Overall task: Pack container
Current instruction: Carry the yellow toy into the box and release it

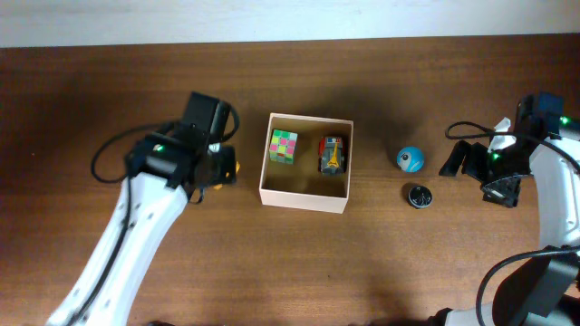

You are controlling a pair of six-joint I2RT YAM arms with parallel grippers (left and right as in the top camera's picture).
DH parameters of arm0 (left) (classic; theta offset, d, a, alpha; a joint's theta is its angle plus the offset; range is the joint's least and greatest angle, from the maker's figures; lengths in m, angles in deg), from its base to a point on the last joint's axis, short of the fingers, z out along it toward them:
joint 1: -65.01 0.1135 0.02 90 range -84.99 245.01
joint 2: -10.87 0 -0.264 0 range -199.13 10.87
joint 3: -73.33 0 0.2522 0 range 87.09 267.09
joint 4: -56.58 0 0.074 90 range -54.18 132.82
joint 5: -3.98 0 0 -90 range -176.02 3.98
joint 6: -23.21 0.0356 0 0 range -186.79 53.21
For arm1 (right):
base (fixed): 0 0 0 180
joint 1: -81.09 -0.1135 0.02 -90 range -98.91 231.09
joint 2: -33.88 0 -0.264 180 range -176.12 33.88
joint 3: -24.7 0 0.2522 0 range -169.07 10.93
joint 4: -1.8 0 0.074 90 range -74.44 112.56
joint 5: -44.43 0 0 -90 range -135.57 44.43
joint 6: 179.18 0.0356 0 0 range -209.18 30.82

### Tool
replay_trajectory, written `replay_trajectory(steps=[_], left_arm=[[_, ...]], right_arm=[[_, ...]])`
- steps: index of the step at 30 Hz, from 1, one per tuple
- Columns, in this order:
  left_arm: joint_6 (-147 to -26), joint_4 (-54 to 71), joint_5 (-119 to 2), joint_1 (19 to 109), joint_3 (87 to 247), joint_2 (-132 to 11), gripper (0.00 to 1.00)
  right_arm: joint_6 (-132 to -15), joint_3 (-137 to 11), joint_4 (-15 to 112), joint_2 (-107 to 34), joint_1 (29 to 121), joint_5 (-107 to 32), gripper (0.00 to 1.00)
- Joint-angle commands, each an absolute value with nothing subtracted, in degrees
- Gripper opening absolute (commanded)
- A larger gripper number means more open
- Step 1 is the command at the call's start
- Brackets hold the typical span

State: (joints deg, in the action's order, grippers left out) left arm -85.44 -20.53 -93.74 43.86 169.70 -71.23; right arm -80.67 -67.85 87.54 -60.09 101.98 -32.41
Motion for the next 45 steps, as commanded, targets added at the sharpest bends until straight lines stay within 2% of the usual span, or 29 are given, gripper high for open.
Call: replay_trajectory(steps=[1,11,17,24,25,26,27,32,35,37,42,45], left_arm=[[-85.12,-17.97,-91.54,39.95,171.95,-69.66,0.02],[-85.82,-5.47,-91.6,27.88,171.62,-81.05,0.02],[-92.85,-2.63,-90.6,26.46,171.62,-92.24,0.02],[-96.64,-1.73,-85.57,26.26,171.62,-98.12,0.05],[-97.05,-1.8,-85.5,26.11,171.62,-98.2,0.08],[-97.05,-1.75,-85.42,25.94,171.62,-98.18,0.17],[-97.07,-1.73,-85.28,25.72,171.67,-98.18,0.31],[-96.64,-3.5,-84.67,25.89,173.83,-98.12,0.7],[-95.11,-7.37,-84.8,26.07,178.27,-98.07,0.84],[-93.18,-10.56,-84.96,26.07,181.85,-98.07,0.99],[-91.3,-19.46,-89.17,26.05,191.07,-98.07,0.99],[-90.43,-24.51,-96.02,26.18,195.51,-98.05,0.99]], right_arm=[[-81.19,-68.68,87.54,-60.31,102.17,-32.12,0.99],[-81.19,-68.68,87.54,-60.31,102.17,-32.12,0.99],[-81.19,-68.68,87.54,-60.31,102.17,-32.12,0.99],[-81.19,-68.68,87.54,-60.31,102.17,-32.12,0.99],[-81.19,-68.68,87.54,-60.31,102.17,-32.12,0.99],[-81.19,-68.68,87.54,-60.31,102.17,-32.12,0.99],[-81.19,-68.68,87.54,-60.31,102.17,-32.12,0.99],[-81.19,-68.68,87.54,-60.31,102.17,-32.12,0.99],[-81.19,-68.68,87.54,-60.31,102.17,-32.12,0.99],[-81.19,-68.68,87.54,-60.31,102.17,-32.12,0.99],[-81.19,-68.68,87.54,-60.31,102.17,-32.12,0.99],[-81.19,-68.68,87.54,-60.31,102.17,-32.12,0.99]])
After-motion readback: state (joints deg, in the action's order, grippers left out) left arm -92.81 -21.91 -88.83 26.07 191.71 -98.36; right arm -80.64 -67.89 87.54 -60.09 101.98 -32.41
